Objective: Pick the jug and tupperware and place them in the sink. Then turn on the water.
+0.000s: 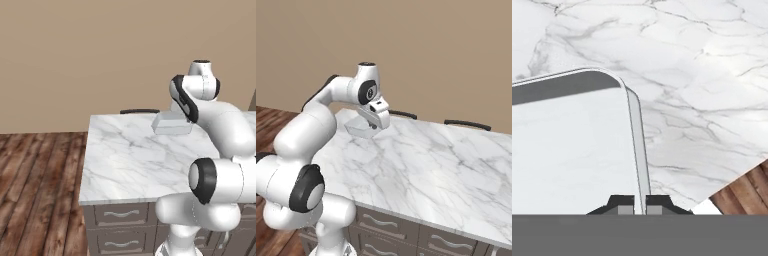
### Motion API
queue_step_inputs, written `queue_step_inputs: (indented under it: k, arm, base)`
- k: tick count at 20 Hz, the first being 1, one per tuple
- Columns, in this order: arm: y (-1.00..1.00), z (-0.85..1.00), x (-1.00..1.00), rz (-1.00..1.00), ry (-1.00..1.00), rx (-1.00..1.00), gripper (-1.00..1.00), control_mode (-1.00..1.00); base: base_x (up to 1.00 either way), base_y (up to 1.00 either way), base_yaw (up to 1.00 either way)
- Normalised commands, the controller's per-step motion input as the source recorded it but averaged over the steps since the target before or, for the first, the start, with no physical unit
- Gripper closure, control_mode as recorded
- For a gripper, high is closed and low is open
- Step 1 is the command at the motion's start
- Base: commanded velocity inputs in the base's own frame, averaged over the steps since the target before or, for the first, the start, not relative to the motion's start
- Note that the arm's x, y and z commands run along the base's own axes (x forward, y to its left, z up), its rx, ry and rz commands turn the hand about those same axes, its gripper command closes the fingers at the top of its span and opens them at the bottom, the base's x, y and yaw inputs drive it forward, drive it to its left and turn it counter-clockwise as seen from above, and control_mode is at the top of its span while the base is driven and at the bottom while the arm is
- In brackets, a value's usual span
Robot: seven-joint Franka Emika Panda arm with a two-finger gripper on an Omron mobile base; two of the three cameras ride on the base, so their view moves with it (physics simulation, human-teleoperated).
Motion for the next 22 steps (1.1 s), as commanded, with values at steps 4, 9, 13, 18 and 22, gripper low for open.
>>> queue_step_inputs:
  k: [4, 9, 13, 18, 22]
  arm:
    - [0.00, 0.00, 0.00, 0.00, 0.00, 0.00, 1.00, -1.00]
    - [0.00, 0.00, 0.00, 0.00, 0.00, 0.00, 1.00, -1.00]
    - [0.00, 0.00, 0.00, 0.00, 0.00, 0.00, 1.00, 1.00]
    - [0.00, 0.00, 0.00, 0.00, 0.00, 0.00, 1.00, 1.00]
    - [0.00, 0.00, 0.00, 0.00, 0.00, 0.00, 1.00, 1.00]
  base:
    - [0.00, 0.00, 0.00]
    - [0.00, 0.00, 0.00]
    - [-0.38, 0.11, 0.05]
    - [-0.88, 0.86, 0.41]
    - [-0.30, 1.00, 0.63]
